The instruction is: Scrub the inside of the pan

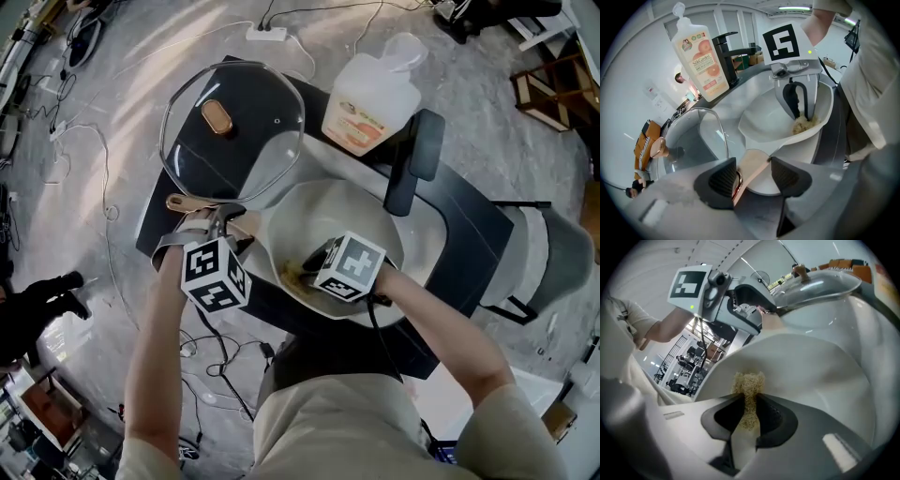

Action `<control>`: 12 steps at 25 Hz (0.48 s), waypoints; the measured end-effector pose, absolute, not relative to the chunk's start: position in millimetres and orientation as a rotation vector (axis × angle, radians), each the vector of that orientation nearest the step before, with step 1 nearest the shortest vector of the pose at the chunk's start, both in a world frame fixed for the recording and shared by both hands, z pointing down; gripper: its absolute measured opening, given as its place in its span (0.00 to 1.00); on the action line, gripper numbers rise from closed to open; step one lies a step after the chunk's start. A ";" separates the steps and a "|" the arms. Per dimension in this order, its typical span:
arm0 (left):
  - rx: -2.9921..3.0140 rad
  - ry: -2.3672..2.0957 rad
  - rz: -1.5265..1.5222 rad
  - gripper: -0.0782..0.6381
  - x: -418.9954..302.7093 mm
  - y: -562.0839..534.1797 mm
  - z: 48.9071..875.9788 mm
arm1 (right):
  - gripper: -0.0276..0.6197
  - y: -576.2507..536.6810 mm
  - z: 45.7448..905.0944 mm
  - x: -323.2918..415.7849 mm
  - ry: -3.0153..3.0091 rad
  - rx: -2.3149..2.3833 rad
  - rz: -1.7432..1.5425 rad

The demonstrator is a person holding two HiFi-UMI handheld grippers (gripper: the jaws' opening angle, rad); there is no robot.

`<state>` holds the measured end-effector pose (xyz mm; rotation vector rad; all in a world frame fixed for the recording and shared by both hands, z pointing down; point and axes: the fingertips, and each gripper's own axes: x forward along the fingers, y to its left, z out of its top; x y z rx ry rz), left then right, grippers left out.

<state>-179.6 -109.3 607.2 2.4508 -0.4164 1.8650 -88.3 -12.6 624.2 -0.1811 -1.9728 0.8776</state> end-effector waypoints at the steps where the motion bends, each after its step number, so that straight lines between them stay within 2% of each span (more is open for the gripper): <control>1: 2.450 -0.417 1.865 0.45 -179.2 -109.3 607.3 | 0.17 -19.9 629.0 -94.4 -1.992 -0.145 0.838; 12: 2.447 -0.399 1.860 0.46 -175.8 -109.0 611.0 | 0.16 -103.1 677.2 -100.5 -2.095 0.288 0.547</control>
